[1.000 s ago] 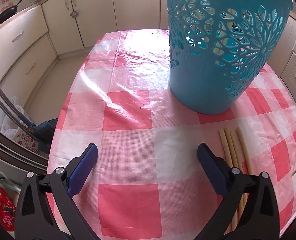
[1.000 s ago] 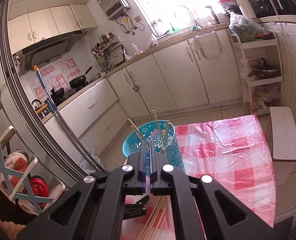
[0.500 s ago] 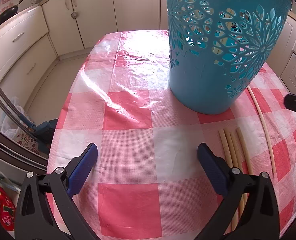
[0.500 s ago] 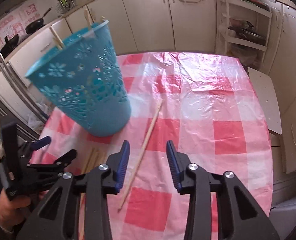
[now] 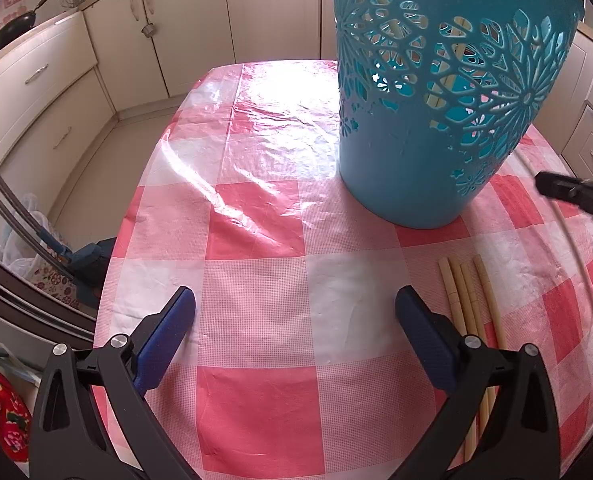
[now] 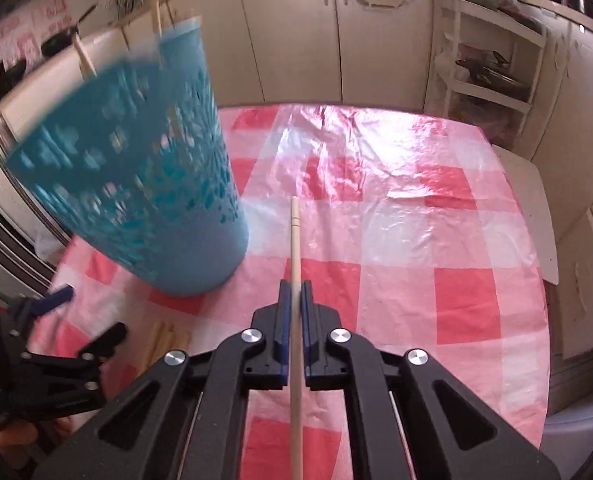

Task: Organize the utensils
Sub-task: 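Lower the right gripper onto another chopstick and close, then lift the chopstick with the right gripper and open it over the cup, then lower the left gripper onto a chopstick beside the cup and close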

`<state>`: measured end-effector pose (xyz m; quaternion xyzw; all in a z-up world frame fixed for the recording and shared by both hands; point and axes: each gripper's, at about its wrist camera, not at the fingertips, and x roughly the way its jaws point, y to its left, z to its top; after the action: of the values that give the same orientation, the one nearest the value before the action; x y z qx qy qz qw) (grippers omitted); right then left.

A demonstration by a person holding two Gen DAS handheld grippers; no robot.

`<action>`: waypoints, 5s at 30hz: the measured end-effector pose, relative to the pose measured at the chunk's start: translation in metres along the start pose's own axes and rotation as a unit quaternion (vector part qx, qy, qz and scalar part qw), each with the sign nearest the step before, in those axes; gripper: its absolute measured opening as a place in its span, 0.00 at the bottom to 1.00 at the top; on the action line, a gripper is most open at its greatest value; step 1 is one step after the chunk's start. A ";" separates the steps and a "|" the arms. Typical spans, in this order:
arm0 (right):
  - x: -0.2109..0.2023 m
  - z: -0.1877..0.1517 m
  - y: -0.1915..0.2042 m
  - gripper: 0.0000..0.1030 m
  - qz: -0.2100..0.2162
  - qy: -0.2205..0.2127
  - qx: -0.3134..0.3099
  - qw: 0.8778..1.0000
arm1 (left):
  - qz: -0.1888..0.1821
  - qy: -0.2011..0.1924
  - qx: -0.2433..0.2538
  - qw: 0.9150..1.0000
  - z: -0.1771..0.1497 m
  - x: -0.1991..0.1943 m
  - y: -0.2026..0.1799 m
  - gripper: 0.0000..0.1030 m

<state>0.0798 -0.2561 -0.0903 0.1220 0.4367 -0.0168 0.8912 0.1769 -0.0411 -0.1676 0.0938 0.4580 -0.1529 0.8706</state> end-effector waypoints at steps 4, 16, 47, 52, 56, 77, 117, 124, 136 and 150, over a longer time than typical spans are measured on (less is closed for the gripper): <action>-0.076 0.030 -0.007 0.06 0.077 -0.086 0.058 0.992 | 0.000 0.000 0.000 1.000 0.000 0.000 0.000 0.93; -0.087 0.130 0.076 0.06 0.080 -0.292 0.021 0.953 | 0.000 0.000 0.000 1.000 0.000 0.000 0.000 0.93; -0.046 0.081 0.083 0.06 0.033 -0.208 -0.003 0.977 | 0.000 0.000 0.000 1.000 -0.001 0.000 0.000 0.93; -0.068 0.074 0.065 0.13 0.048 -0.219 0.017 0.974 | 0.000 0.000 0.000 1.000 -0.001 0.000 0.000 0.93; -0.082 0.064 0.047 0.16 0.049 -0.217 0.023 0.975 | 0.000 0.000 0.000 1.000 -0.001 0.000 0.000 0.93; -0.023 -0.091 0.080 0.30 0.056 0.021 -0.021 0.998 | 0.000 0.000 0.000 1.000 -0.001 0.001 0.000 0.93; -0.020 -0.106 0.045 0.12 -0.005 0.006 -0.041 0.999 | -0.025 0.031 0.033 0.999 -0.041 -0.055 -0.032 0.86; -0.020 -0.107 0.043 0.12 0.002 0.003 -0.037 0.999 | -0.029 0.039 0.045 0.998 -0.044 -0.051 -0.046 0.83; -0.021 -0.106 0.040 0.12 0.010 0.003 -0.029 1.000 | -0.032 0.054 0.034 0.997 -0.041 -0.040 -0.044 0.77; -0.010 -0.091 0.038 0.16 0.007 0.008 -0.012 1.000 | -0.050 0.045 0.024 0.997 -0.012 -0.025 -0.054 0.45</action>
<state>0.0080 -0.1990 -0.1280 0.1144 0.4432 -0.0048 0.8891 0.1356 -0.0831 -0.1554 0.0989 0.4968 -0.2027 0.8380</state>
